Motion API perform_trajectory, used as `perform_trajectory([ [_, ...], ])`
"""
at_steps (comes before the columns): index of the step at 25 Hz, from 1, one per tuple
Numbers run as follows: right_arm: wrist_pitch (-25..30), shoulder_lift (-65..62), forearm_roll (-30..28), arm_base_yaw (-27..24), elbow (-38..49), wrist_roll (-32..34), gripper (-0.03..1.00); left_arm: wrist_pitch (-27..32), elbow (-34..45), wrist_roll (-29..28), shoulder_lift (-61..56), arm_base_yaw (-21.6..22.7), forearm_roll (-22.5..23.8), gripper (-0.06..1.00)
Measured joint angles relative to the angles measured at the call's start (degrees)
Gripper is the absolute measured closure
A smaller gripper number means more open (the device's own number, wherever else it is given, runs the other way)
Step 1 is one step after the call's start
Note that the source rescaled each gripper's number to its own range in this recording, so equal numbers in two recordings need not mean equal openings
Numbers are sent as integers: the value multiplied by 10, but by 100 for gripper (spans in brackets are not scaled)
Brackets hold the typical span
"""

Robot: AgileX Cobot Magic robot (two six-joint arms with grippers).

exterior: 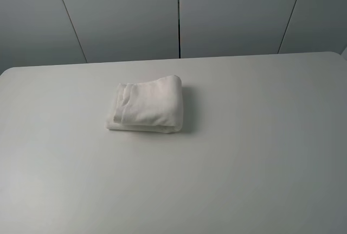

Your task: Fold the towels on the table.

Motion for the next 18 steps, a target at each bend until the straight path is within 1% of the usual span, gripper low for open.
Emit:
perform_trajectory([
  [18,0,0,0,0,0,0,-3,0,0,0,0,0,0,-4],
])
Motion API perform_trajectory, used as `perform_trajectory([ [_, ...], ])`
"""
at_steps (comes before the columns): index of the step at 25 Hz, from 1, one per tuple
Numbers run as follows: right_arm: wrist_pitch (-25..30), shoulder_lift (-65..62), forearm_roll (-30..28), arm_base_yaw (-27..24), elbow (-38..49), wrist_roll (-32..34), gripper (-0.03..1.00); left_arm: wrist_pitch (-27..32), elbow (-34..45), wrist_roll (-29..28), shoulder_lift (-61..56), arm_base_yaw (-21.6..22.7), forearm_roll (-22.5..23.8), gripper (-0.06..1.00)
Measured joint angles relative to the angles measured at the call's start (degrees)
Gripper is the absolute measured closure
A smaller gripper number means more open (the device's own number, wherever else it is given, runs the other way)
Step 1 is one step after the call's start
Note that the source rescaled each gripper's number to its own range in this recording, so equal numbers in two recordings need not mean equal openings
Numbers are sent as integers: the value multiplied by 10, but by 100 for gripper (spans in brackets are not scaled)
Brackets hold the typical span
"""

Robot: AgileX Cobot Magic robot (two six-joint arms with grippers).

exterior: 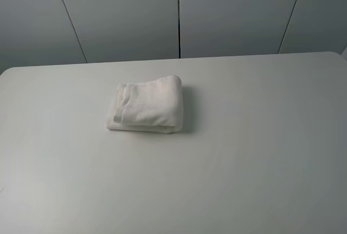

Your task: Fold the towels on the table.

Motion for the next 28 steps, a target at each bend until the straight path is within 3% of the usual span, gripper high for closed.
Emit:
perform_trajectory([
  [28,0,0,0,0,0,0,-3,0,0,0,0,0,1,-4],
])
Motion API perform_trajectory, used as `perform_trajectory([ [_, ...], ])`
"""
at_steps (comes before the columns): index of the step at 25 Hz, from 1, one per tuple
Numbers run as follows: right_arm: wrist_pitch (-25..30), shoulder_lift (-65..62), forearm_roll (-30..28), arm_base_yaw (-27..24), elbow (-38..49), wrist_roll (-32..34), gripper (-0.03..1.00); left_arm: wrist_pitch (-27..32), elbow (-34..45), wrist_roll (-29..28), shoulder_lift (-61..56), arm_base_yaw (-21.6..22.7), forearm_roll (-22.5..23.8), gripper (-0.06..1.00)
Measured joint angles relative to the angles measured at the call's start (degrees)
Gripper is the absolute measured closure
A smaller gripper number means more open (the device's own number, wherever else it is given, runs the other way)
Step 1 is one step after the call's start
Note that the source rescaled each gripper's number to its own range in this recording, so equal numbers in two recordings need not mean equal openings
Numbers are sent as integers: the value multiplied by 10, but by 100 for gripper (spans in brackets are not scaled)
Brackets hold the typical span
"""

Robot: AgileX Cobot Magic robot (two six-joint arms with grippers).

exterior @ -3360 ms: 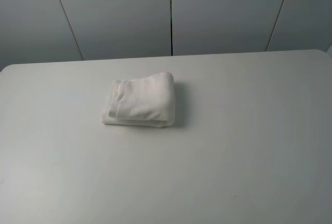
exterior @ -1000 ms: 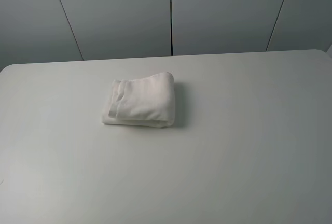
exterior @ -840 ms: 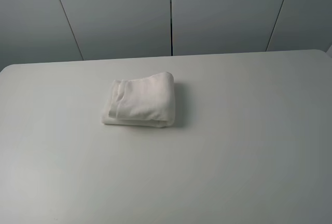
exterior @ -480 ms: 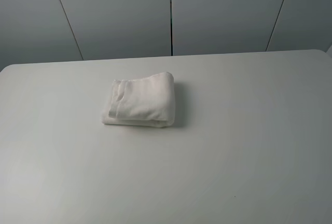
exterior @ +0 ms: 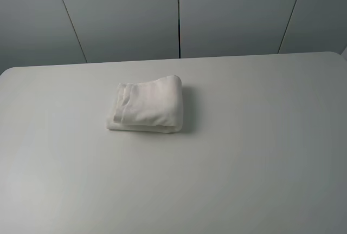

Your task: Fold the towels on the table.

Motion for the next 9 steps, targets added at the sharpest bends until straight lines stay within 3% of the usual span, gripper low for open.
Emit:
perform_trajectory([
  [9,0,0,0,0,0,0,-3,0,0,0,0,0,0,-4],
])
